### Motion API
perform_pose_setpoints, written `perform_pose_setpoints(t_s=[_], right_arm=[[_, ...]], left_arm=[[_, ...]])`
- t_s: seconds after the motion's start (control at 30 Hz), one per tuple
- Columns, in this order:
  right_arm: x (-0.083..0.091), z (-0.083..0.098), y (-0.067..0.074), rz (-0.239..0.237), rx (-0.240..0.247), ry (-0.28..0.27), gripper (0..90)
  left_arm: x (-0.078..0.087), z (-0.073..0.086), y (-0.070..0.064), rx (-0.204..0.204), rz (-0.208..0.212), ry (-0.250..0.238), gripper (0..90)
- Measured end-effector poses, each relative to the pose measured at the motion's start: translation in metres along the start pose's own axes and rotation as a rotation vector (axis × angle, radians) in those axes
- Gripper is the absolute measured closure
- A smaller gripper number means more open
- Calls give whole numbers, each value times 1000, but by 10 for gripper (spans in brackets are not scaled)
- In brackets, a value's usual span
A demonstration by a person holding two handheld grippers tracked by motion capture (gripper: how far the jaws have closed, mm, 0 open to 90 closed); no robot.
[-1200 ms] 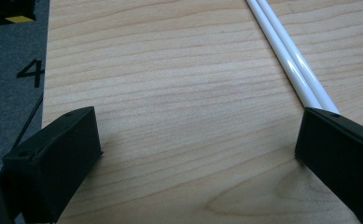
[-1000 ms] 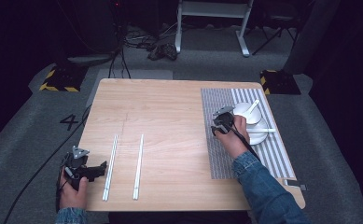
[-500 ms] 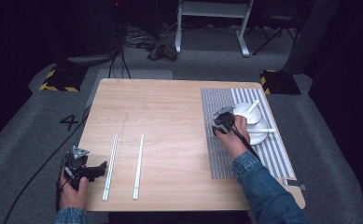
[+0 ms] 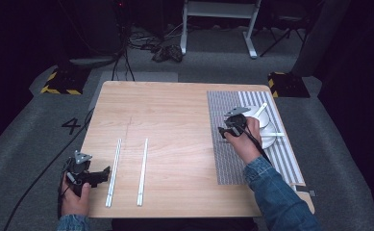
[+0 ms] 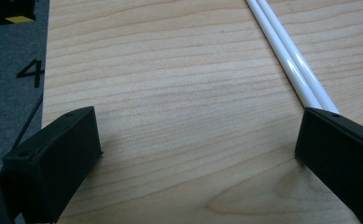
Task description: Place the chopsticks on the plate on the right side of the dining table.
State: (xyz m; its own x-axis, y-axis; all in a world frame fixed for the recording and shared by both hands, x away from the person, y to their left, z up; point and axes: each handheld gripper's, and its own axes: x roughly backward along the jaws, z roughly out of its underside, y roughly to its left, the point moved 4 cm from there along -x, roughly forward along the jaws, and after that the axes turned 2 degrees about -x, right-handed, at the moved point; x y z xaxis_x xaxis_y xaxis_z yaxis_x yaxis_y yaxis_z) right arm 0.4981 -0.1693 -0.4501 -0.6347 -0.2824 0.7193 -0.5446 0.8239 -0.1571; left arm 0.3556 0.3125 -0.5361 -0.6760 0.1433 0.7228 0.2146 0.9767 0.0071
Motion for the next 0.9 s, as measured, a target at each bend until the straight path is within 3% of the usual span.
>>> perform_pose_setpoints(t_s=[0.4, 0.9], right_arm=[[46, -2, -7, -87, -12, -83, 452], [91, 26, -30, -83, -38, -113, 444]], left_arm=[[0, 0, 0, 0, 0, 0, 0], [0, -1, 1, -9, 3, 5, 0]])
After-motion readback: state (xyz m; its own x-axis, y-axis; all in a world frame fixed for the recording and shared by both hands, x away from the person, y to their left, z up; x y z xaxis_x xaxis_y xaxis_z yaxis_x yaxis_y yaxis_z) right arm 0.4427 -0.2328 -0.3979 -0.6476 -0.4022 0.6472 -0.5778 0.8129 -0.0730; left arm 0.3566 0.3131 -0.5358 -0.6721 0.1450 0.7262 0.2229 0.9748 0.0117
